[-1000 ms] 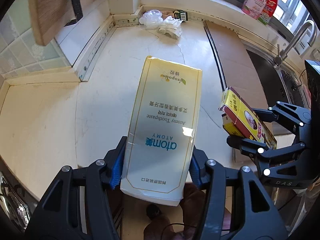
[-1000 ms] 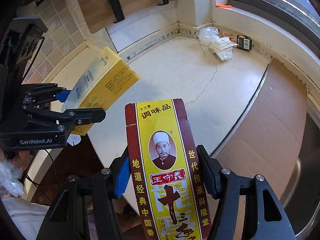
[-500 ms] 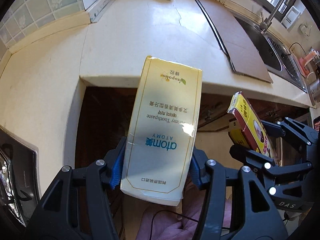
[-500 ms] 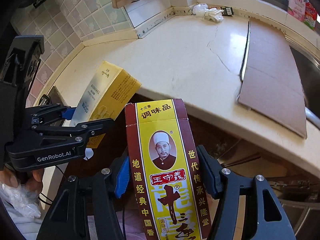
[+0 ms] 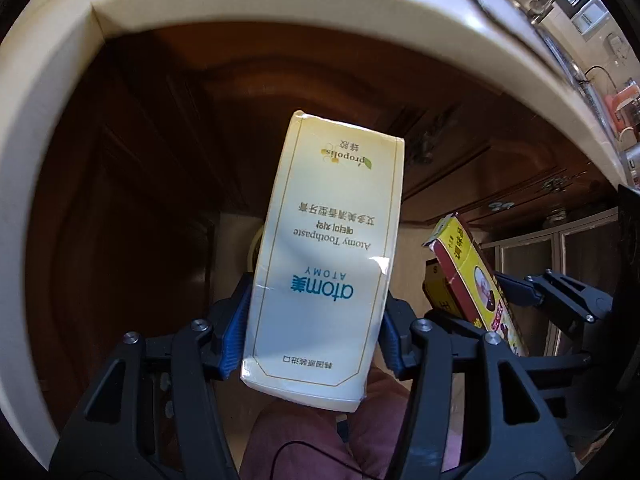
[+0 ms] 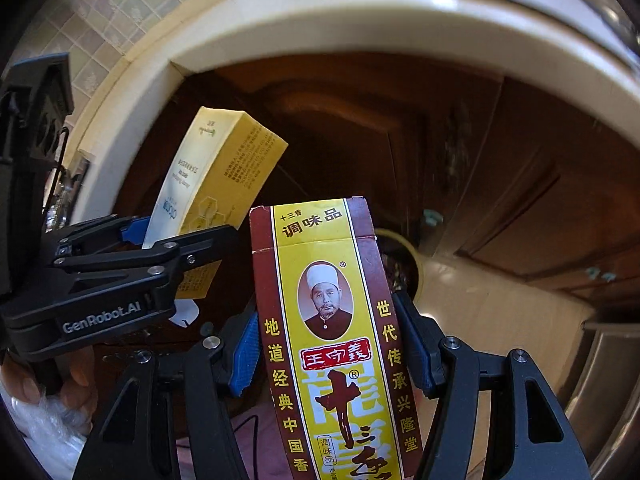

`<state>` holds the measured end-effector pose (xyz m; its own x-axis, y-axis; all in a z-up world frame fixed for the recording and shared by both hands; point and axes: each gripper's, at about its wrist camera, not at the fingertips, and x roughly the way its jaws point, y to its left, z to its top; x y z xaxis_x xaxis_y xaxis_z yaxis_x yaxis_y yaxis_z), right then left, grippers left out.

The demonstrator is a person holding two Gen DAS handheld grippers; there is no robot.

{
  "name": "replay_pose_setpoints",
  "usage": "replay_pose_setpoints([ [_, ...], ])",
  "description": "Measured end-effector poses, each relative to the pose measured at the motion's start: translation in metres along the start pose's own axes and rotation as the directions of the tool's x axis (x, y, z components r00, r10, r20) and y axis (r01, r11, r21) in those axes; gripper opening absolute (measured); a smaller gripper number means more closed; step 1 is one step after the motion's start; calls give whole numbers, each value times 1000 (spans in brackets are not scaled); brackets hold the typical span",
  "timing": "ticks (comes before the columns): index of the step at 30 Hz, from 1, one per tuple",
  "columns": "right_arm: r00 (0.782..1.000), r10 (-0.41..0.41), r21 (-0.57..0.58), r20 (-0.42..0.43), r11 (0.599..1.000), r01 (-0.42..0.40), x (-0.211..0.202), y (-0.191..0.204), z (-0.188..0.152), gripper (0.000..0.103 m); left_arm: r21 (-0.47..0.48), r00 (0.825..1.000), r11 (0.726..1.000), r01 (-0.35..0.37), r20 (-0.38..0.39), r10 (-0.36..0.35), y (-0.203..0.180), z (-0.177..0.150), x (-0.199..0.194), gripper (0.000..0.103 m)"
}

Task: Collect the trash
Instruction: 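Carry the toothpaste box and spice box down over the trash bin, then open both grippers to drop the two boxes into the bin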

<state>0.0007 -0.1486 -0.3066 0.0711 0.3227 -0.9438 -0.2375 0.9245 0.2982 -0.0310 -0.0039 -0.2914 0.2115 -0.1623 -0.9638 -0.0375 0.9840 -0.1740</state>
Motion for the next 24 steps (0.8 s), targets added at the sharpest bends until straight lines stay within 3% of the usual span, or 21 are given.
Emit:
replay_pose_setpoints([
  [9,998,16,230,-53,973,-3,131,-51,-31,62,-77,997,997,-1,-78,-5,35,-23,127,52],
  [15,997,49,289,-52,957,-32,203,-65,-40,62,-116,994,993,-17,-106,5,65,-31,184,54],
  [20,995,89,329,-54,942,-67,240,-74,-33,64,-135,991,990,-39,-133,21,95,-27,214,75],
  [24,990,117,368,-79,927,-80,260,-74,-40,73,-136,987,988,-68,-154,47,105,-30,223,77],
])
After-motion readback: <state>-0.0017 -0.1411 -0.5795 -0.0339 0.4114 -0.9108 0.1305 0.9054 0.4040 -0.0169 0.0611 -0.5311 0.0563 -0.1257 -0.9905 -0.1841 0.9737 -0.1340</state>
